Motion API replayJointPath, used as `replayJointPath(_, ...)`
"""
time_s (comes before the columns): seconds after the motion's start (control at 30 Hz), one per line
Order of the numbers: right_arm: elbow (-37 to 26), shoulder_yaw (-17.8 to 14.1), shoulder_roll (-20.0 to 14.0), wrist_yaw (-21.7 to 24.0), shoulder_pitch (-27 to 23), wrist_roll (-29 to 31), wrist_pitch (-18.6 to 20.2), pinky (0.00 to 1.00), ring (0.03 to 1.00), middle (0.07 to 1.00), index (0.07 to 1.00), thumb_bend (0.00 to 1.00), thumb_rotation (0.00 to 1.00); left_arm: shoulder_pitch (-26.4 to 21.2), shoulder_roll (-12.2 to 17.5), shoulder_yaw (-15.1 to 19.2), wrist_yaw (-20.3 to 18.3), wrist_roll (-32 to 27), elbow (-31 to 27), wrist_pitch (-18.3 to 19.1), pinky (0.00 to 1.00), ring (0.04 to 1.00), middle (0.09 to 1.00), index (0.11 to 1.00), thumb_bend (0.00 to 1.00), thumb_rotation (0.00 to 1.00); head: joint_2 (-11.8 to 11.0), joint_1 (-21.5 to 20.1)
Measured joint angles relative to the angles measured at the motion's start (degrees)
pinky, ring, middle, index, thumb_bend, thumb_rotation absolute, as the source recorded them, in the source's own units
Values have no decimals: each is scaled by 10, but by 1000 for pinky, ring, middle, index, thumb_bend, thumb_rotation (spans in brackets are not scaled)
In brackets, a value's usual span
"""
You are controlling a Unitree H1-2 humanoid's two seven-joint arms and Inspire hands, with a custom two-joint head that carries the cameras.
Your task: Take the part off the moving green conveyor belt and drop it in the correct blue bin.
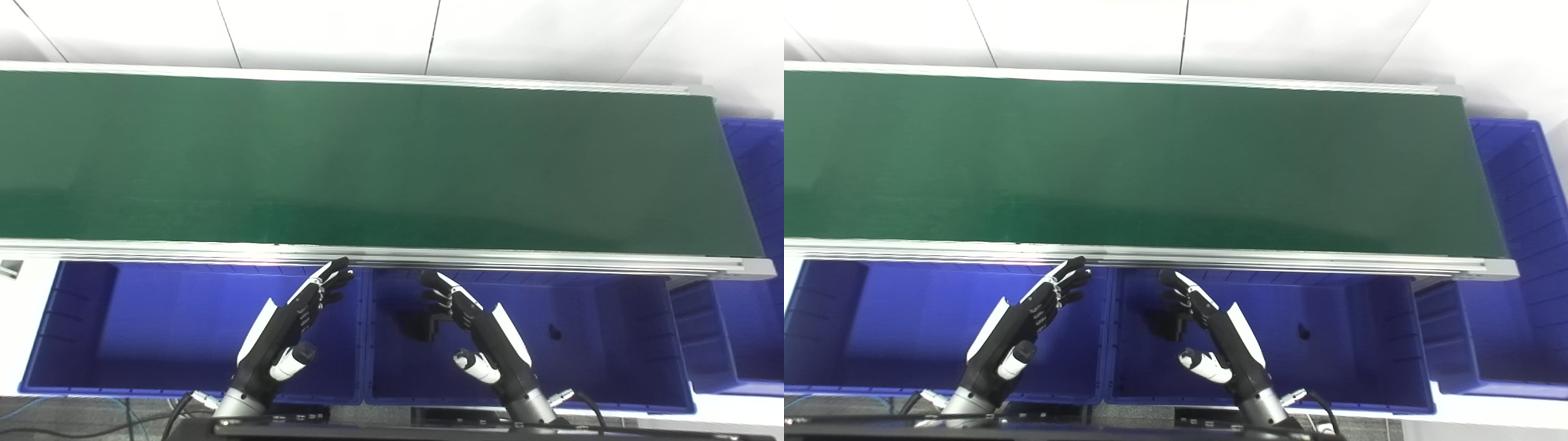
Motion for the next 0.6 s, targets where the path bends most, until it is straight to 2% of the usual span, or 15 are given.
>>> replayJointPath(0.1, 21, 8, -1, -11, -12, -4, 0, 735, 821, 879, 881, 995, 959, -8, 0, 3, 0, 0, 21, -6, 862, 899, 887, 910, 1000, 962, -6, -1)
replayJointPath(0.17, 24, 14, -3, -17, -18, -4, 0, 725, 816, 875, 881, 992, 954, -12, 0, 4, 0, -1, 21, -8, 860, 897, 883, 907, 1000, 960, 0, 0)
replayJointPath(0.6, 24, 25, -8, -32, -27, -3, 0, 728, 814, 877, 873, 996, 953, -19, -1, 4, 0, -4, 22, -8, 896, 914, 889, 913, 1000, 957, 4, 2)
